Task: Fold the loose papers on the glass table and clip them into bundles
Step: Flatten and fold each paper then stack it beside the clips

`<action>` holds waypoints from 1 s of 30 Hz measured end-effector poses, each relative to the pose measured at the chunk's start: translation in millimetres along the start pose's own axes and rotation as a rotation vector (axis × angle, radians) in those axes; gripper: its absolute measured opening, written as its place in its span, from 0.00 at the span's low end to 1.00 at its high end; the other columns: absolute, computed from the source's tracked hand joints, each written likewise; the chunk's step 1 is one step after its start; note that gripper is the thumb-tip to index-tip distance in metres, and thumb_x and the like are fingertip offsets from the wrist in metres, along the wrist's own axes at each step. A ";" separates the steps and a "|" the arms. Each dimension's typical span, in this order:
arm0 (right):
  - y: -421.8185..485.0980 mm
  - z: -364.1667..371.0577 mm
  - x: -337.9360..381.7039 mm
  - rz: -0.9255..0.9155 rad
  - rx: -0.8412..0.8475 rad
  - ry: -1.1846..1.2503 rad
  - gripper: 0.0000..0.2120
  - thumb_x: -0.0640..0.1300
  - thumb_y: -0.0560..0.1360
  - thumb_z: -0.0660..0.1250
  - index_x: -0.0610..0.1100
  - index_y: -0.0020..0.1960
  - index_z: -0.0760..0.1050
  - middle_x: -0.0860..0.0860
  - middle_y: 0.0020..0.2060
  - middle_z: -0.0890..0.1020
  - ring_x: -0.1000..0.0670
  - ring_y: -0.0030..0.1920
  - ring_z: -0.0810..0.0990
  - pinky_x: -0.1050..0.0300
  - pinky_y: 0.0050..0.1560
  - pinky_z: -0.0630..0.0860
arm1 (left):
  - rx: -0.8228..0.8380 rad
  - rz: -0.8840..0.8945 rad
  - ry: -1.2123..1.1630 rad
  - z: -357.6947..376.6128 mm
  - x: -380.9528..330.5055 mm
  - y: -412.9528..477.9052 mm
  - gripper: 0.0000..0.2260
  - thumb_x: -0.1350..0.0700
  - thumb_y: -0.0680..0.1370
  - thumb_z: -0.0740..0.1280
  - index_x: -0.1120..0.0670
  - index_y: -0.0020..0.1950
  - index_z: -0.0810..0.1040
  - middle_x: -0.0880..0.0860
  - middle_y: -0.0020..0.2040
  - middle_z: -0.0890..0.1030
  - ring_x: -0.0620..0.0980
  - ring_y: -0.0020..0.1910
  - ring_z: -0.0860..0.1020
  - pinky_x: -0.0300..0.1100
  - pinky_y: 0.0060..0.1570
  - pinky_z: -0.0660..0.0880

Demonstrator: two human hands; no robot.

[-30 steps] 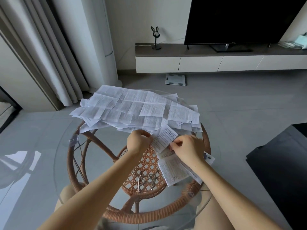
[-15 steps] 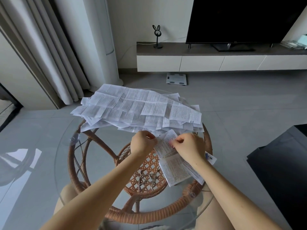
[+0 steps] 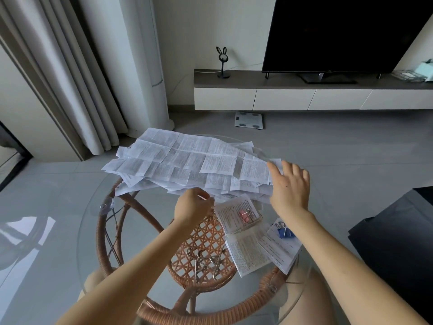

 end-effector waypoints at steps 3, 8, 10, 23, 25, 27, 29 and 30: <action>11.7 23.3 -11.4 -0.013 0.210 -0.086 0.25 0.36 0.74 0.62 0.49 0.70 0.67 0.46 0.68 0.69 0.44 0.66 0.67 0.50 0.65 0.58 | -0.040 0.034 -0.018 -14.4 -2.2 0.2 0.02 0.56 0.77 0.66 0.54 0.49 0.78 0.47 0.40 0.80 0.43 0.34 0.76 0.38 0.36 0.74; 36.4 -4.4 -12.7 0.047 0.060 0.109 0.12 0.36 0.76 0.59 0.43 0.52 0.80 0.46 0.47 0.83 0.43 0.47 0.79 0.55 0.43 0.66 | -0.135 0.082 -0.045 -42.9 -5.4 -1.2 0.06 0.60 0.77 0.65 0.54 0.52 0.80 0.48 0.46 0.81 0.44 0.41 0.77 0.34 0.38 0.73; 46.8 -32.0 -9.0 0.121 -0.057 0.284 0.11 0.38 0.79 0.58 0.40 0.46 0.79 0.43 0.38 0.81 0.39 0.36 0.75 0.56 0.33 0.62 | -0.185 0.127 -0.038 -56.6 -10.7 -4.5 0.06 0.61 0.77 0.65 0.53 0.51 0.79 0.50 0.49 0.81 0.45 0.44 0.78 0.37 0.41 0.74; -1.7 -126.3 54.5 0.380 0.019 1.160 0.11 0.39 0.78 0.62 0.34 0.39 0.73 0.41 0.29 0.80 0.54 0.24 0.79 0.53 0.29 0.75 | -0.538 0.783 0.397 -133.6 -57.3 -65.4 0.37 0.60 0.63 0.79 0.51 0.69 0.66 0.55 0.64 0.75 0.58 0.63 0.73 0.52 0.61 0.69; -31.8 -117.9 64.6 0.500 0.161 1.385 0.06 0.38 0.79 0.62 0.42 0.44 0.76 0.44 0.32 0.82 0.52 0.26 0.81 0.53 0.31 0.78 | -0.539 0.796 0.386 -140.2 -50.2 -71.3 0.39 0.59 0.63 0.80 0.52 0.71 0.65 0.54 0.65 0.75 0.58 0.64 0.73 0.53 0.62 0.69; -61.8 -106.3 78.2 0.588 0.304 1.557 0.09 0.34 0.78 0.61 0.46 0.50 0.77 0.43 0.36 0.84 0.50 0.30 0.82 0.59 0.28 0.79 | -0.558 0.774 0.366 -146.6 -38.9 -76.9 0.41 0.58 0.63 0.80 0.52 0.71 0.65 0.55 0.65 0.75 0.59 0.64 0.73 0.52 0.62 0.67; -89.1 -97.6 91.8 0.631 0.405 1.613 0.09 0.33 0.77 0.63 0.43 0.52 0.78 0.43 0.35 0.84 0.50 0.31 0.83 0.61 0.27 0.78 | -0.572 0.716 0.363 -152.6 -23.7 -79.6 0.44 0.56 0.61 0.81 0.51 0.72 0.63 0.57 0.66 0.74 0.60 0.65 0.71 0.54 0.64 0.64; -97.4 -94.5 94.6 0.639 0.429 1.613 0.07 0.33 0.77 0.64 0.41 0.51 0.78 0.43 0.34 0.84 0.49 0.30 0.83 0.61 0.27 0.78 | -0.563 0.697 0.376 -153.3 -19.3 -77.4 0.44 0.54 0.61 0.82 0.51 0.72 0.63 0.58 0.67 0.73 0.61 0.65 0.70 0.57 0.64 0.63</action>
Point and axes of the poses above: each hand's wrist, its own y-axis towards the middle knuckle, its own z-axis out of the palm, x = y × z, the point moved 8 cm from there along y, towards the middle knuckle
